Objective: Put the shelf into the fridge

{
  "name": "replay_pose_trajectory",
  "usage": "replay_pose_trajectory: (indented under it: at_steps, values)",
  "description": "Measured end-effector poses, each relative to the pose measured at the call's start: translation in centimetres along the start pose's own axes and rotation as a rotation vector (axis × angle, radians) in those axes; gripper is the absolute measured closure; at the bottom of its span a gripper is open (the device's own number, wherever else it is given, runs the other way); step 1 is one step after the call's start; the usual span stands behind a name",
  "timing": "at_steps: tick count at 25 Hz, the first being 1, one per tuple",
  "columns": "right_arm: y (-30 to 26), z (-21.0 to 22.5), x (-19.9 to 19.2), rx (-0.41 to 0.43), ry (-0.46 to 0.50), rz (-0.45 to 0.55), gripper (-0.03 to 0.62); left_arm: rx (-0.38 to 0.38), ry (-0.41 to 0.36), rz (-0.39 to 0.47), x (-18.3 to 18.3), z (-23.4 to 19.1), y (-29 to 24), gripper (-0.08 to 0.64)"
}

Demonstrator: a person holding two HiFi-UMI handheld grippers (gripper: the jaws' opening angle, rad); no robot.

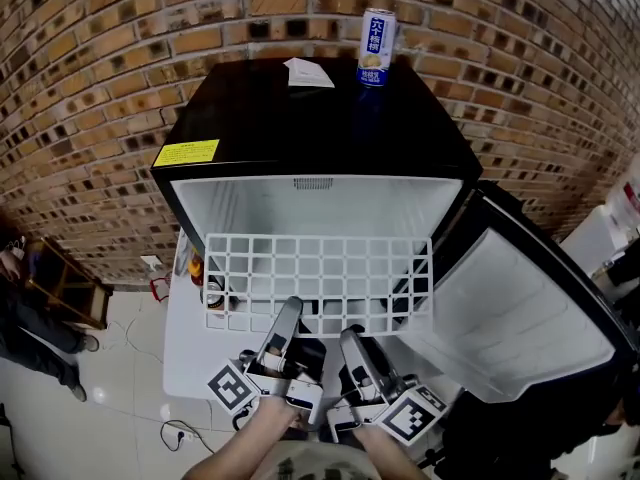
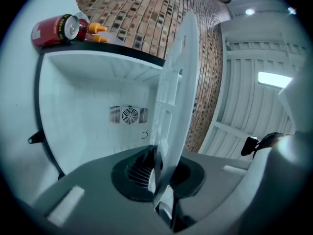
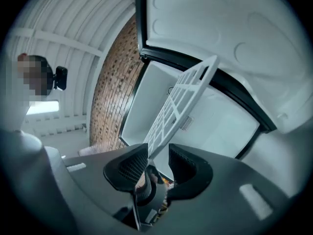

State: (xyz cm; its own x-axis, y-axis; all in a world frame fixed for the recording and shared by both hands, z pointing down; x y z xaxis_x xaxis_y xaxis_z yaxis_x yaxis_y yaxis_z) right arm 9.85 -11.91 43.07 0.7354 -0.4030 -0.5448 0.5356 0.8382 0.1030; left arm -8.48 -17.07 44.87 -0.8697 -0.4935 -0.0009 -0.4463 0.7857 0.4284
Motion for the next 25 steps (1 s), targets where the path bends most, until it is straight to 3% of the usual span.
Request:
replay_pose_trajectory:
  at_steps: [11,20,25]
  values:
    - [-0.8,1.4,2.4,-0.029,-0.075,0.089,0.526,0.022,0.009,-0.005,0.0,-0.4,0.1,0.541]
    - [-1.2,2.1,2.3,-0.045,-0.159,0.084,0.541,0.053,0.028,0.015,0.2,-0.8,0.0,0.543]
    - [-1.1,3.2,1.6,-0.050,-0.257,0.081,0.543,0.073,0.027,0.012,0.0,-1.1,0.2,0.543]
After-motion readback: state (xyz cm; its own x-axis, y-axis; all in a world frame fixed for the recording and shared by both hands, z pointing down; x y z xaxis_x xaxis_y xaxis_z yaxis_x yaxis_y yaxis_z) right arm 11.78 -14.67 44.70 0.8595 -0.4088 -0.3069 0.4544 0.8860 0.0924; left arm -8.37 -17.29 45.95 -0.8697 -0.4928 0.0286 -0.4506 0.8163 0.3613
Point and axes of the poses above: the fingertips, and each gripper's own axes: y backward along the fingers, z to its right, x out of its top, the point moved 10 cm from there along y, backward along the fingers, and after that the axes turned 3 degrees about -z, right-handed, at the moved point
